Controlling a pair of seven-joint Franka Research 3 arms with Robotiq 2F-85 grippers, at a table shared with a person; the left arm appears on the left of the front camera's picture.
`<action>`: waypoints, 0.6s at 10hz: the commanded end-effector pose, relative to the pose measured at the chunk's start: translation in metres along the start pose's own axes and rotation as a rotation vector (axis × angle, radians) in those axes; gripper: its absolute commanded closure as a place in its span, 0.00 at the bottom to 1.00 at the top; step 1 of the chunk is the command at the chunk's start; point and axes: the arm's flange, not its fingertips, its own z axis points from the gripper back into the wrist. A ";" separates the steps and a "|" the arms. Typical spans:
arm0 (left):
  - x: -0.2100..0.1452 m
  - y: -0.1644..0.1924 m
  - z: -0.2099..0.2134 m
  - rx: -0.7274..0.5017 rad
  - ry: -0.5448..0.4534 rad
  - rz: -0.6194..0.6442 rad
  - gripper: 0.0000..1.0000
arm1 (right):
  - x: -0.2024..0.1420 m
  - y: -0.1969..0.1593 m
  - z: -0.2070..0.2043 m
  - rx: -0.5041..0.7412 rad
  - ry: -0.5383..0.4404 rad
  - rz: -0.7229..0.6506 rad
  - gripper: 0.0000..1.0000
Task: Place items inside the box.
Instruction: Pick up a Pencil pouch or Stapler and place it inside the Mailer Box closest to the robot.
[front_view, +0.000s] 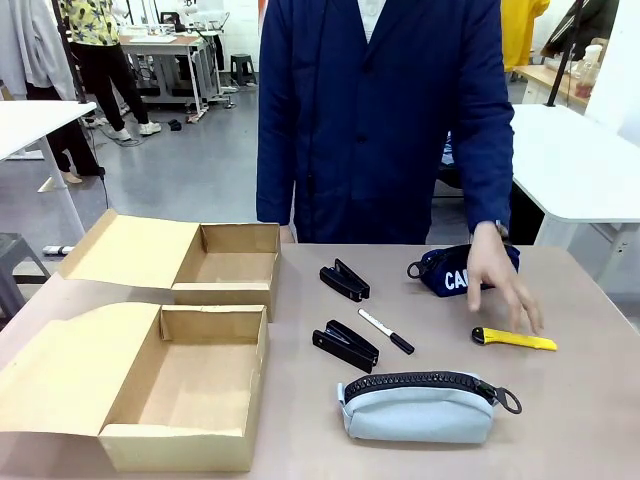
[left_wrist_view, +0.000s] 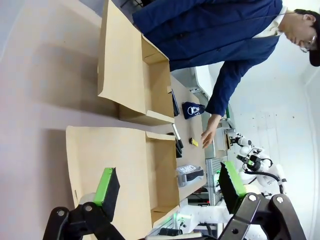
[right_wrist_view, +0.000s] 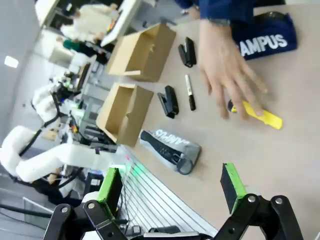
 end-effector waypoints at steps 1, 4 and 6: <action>0.001 0.001 0.001 -0.022 -0.010 -0.022 0.00 | -0.050 -0.033 0.020 -0.062 -0.106 -0.108 0.00; 0.001 0.001 0.001 -0.022 -0.010 -0.022 0.00 | -0.067 -0.059 0.068 -0.032 -0.279 -0.200 0.00; 0.001 0.001 0.001 -0.022 -0.010 -0.022 0.00 | -0.060 -0.051 0.051 -0.049 -0.242 -0.171 0.00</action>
